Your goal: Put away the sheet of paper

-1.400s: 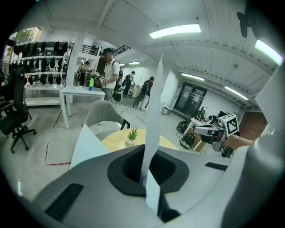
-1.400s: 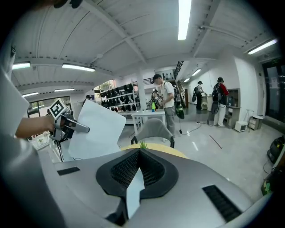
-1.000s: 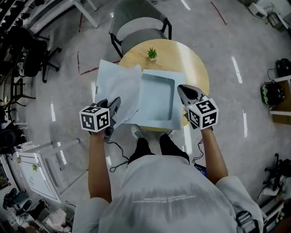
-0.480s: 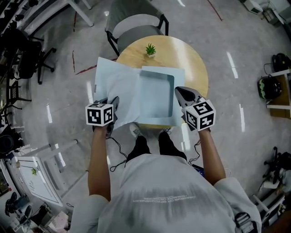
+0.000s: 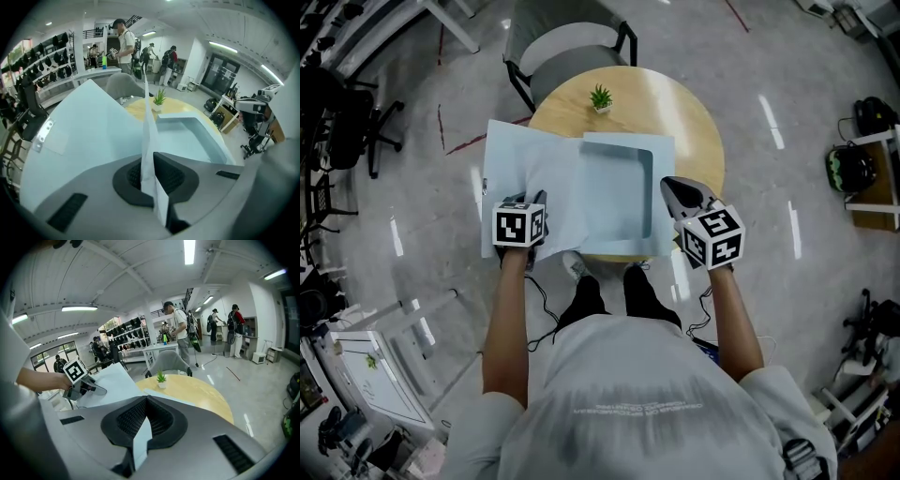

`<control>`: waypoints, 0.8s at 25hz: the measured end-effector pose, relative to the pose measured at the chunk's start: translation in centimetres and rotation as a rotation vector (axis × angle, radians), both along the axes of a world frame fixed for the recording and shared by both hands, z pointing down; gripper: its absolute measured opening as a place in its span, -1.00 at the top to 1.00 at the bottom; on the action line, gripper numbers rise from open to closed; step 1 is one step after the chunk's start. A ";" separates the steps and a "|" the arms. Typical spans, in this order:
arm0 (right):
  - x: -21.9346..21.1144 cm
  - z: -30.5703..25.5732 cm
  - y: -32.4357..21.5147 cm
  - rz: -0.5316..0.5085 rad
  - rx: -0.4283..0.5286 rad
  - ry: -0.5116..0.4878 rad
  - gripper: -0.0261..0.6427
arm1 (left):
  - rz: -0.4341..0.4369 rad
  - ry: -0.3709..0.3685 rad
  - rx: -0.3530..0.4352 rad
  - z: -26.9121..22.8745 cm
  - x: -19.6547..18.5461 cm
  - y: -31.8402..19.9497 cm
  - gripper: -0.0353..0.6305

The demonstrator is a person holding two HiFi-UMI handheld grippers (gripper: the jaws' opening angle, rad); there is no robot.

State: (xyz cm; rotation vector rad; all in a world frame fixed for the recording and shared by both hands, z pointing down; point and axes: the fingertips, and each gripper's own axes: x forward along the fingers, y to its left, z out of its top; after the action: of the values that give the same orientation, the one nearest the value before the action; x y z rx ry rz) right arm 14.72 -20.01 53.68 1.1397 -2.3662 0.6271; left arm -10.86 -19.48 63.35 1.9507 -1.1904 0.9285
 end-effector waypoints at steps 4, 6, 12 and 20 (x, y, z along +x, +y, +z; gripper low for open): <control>0.3 0.5 -0.1 -0.001 -0.008 0.004 0.84 | 0.001 0.002 -0.022 1.4 0.4 -1.0 0.84; 0.5 0.7 -0.2 -0.002 -0.010 0.007 0.84 | -0.004 0.014 -0.034 1.8 0.5 -1.4 0.84; 1.9 1.3 -0.7 0.019 -0.025 0.014 0.84 | 0.002 0.017 -0.073 3.1 1.3 -2.2 0.84; 3.1 2.4 -1.1 0.049 -0.052 0.015 0.84 | 0.012 0.016 -0.147 5.7 2.4 -2.7 0.84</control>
State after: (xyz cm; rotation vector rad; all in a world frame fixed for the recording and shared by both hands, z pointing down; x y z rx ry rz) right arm 17.82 -21.11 56.10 1.1782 -2.3022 0.6899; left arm -8.42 -22.17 69.06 1.8467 -1.0725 0.9767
